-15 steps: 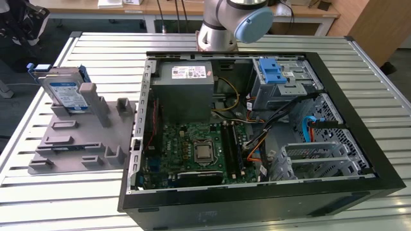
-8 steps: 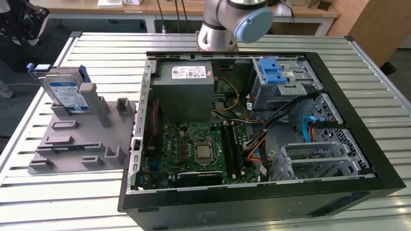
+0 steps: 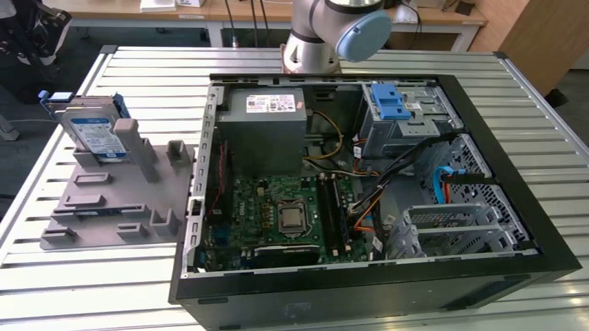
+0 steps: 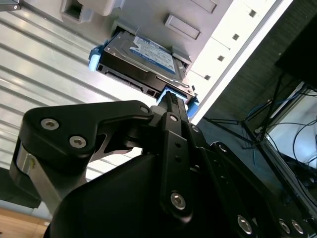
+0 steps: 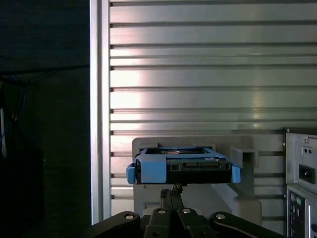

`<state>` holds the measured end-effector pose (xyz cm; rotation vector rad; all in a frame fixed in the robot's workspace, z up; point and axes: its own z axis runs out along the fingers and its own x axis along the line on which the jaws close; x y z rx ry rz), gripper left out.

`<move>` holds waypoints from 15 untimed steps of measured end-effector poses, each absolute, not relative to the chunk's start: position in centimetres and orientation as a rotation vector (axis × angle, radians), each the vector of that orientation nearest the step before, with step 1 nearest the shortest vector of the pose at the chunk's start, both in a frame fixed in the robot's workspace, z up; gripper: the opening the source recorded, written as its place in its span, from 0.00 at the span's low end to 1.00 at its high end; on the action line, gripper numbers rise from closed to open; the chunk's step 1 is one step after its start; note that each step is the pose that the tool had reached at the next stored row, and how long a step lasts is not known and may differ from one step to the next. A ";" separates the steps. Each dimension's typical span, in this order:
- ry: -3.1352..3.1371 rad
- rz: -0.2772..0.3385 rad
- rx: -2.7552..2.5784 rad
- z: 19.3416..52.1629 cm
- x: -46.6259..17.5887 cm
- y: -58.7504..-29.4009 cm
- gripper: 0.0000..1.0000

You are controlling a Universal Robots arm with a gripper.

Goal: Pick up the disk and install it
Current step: 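Pick up the disk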

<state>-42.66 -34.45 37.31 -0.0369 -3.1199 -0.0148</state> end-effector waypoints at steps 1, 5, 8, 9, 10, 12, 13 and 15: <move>-3.120 -0.015 -0.034 37.3 -42.7 -34.4 0.11; -3.120 -0.015 -0.023 37.3 -42.7 -34.4 0.11; -3.120 -0.014 -0.015 37.3 -42.7 -34.4 0.11; -3.120 -0.014 -0.012 37.3 -42.7 -34.4 0.11; -3.120 -0.014 -0.009 37.3 -42.7 -34.4 0.11; -3.120 -0.014 -0.004 37.3 -42.7 -34.4 0.11; -3.120 -0.014 -0.002 37.3 -42.7 -34.4 0.11; -3.120 -0.014 0.004 37.3 -42.7 -34.4 0.11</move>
